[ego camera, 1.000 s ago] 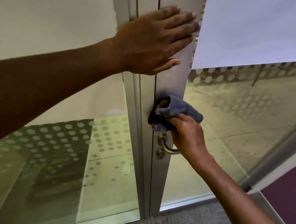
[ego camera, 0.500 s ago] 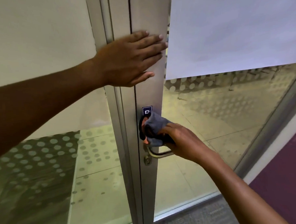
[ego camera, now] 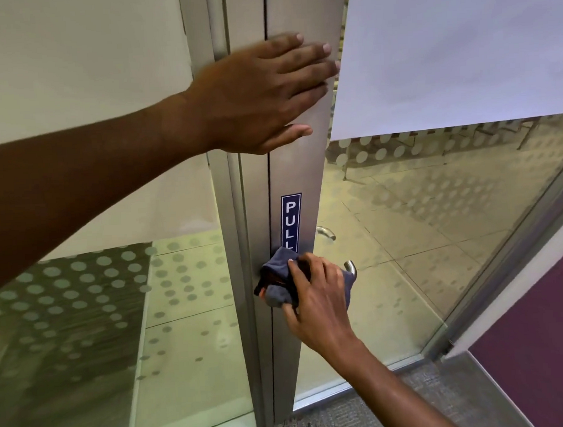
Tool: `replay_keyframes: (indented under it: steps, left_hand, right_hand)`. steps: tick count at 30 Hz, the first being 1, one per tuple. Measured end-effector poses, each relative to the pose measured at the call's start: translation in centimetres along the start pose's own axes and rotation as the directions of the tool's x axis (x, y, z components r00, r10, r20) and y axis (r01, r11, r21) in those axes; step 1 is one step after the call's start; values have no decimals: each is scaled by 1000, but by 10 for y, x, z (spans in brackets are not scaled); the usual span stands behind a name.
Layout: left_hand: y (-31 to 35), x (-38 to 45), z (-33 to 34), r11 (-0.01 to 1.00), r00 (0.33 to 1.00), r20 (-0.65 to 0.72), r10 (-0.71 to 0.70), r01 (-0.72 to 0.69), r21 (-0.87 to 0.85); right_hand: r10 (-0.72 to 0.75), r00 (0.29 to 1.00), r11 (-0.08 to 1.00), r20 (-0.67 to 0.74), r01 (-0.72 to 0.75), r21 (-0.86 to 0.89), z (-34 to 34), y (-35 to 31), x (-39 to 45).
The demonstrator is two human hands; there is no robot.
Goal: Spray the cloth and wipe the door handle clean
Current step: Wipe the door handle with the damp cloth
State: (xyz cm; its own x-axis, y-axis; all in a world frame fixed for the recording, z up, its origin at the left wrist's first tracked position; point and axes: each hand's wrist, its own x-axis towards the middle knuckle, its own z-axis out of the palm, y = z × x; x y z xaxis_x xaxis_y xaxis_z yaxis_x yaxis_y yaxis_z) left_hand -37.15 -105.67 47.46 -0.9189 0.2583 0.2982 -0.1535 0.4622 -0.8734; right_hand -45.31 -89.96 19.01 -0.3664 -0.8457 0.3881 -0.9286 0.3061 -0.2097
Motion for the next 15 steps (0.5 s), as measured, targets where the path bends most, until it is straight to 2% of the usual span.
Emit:
replay_keyframes:
  steps: [4,8,11,15]
  left_hand:
    - [-1,0,2,1000,1000,5,-5,5,-29]
    - [0,0,4,1000,1000,-8,4,-4,-31]
    - [0,0,6,1000,1000,-19,9,-10,-20]
    - [0,-1,8,1000,1000,-27,6,-7,-12]
  right_hand:
    - [-46,999,998,-17,47,32,17,2,-11]
    - [-5,1000,999,-4,5,37,22,5,-7]
    - [-29,997,998,-65,25,-62,27,7,-5]
    - [-102,993,987,-57,94,-131,31,18,-4]
